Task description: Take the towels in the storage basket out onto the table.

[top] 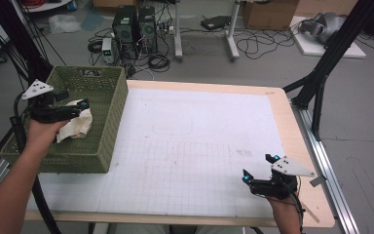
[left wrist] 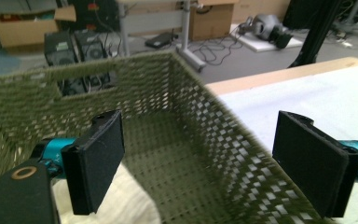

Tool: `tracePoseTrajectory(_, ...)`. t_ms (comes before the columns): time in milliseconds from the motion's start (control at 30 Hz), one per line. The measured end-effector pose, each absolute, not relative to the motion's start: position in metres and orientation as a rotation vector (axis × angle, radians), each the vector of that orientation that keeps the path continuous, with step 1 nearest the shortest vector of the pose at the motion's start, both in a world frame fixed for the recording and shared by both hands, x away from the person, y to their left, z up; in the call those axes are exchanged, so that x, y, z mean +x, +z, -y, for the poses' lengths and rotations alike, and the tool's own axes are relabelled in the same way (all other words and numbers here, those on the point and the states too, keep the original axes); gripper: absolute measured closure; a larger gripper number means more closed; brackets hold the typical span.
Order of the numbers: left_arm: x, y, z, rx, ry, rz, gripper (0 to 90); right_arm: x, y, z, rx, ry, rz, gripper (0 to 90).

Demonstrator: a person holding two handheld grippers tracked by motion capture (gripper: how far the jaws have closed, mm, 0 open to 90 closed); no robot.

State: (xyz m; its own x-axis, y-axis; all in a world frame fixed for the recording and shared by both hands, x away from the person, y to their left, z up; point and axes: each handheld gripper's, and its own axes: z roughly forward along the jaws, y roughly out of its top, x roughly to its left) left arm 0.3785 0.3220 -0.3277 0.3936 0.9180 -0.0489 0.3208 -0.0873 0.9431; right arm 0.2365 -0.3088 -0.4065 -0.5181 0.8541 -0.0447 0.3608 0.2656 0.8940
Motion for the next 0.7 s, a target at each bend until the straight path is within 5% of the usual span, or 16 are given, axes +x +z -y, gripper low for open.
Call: tracePoseTrajectory(700,0.43,-0.391,-0.351,1.863,0.748,-1.591,20.2,0.236,-0.41,0.311,1.1,1.172,-2.017,4.8)
